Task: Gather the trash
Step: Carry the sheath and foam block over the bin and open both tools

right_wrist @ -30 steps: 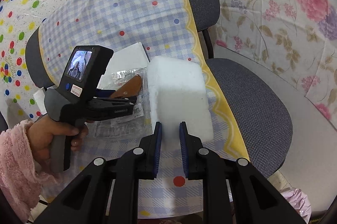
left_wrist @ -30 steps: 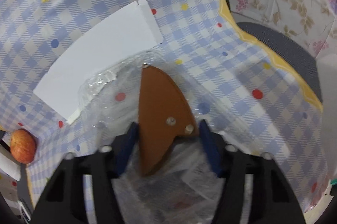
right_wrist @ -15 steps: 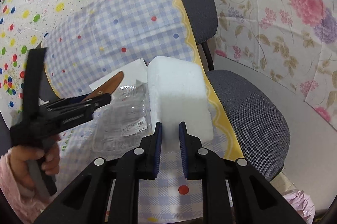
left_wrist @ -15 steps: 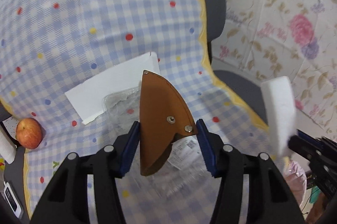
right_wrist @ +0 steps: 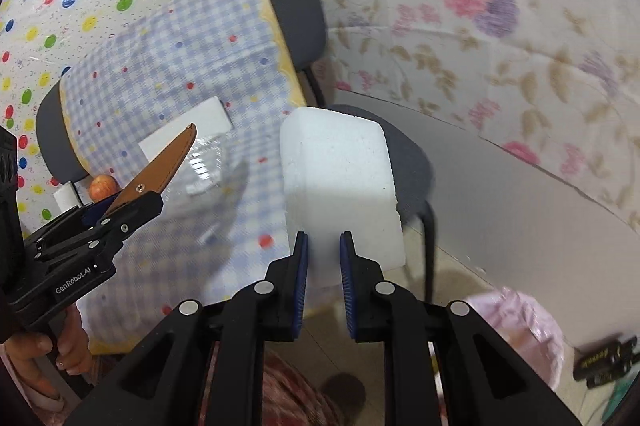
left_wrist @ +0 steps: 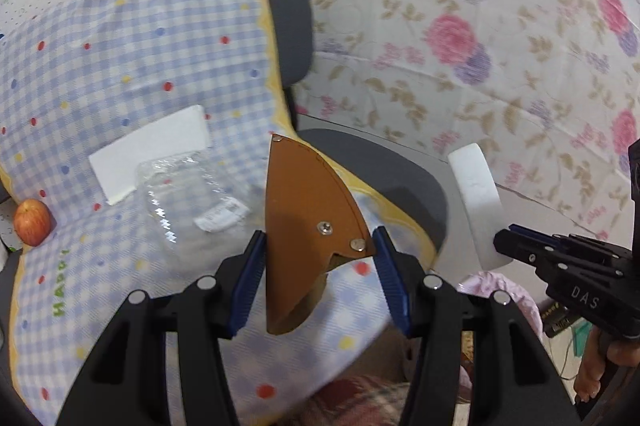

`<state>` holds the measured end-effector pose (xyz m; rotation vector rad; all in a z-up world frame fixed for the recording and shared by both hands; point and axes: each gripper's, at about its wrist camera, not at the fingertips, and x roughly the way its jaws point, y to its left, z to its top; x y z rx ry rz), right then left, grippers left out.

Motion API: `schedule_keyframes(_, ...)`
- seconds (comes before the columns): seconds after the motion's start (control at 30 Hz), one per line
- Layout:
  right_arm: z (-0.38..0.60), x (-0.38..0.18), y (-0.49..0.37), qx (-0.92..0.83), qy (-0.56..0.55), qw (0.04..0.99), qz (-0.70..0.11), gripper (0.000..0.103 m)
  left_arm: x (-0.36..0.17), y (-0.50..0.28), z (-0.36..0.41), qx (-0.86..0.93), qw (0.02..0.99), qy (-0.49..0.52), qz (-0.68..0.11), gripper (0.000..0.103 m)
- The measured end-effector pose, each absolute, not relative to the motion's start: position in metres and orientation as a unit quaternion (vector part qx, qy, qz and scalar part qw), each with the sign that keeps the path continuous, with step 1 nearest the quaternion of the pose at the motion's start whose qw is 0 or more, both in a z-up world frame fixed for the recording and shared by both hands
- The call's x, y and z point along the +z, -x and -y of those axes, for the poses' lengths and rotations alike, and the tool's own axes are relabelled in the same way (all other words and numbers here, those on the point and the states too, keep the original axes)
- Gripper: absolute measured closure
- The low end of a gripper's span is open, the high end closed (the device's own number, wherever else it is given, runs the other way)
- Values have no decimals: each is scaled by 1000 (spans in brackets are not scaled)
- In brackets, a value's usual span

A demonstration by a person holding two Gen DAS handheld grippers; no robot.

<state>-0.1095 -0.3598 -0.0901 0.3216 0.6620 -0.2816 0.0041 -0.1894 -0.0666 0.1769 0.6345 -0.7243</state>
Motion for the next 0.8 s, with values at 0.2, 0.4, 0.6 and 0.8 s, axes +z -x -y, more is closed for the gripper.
schedule_keyframes(0.2, 380, -101, 179, -200, -168, 904, -337, 86, -85, 52, 232, -413, 850, -110, -309, 50)
schedule_keyframes(0.4, 402, -115, 240, -255, -192, 883, -343, 85, -108, 100, 283, -483, 800, -139, -327, 50)
schedule_keyframes(0.6, 431, -151, 274, -290, -223, 854, -371, 85, -139, 121, 326, -522, 756, -152, -365, 50)
schedule_keyframes(0.8, 455, -173, 281, -292, -253, 842, -376, 84, -157, 120, 355, -527, 738, -165, -387, 50)
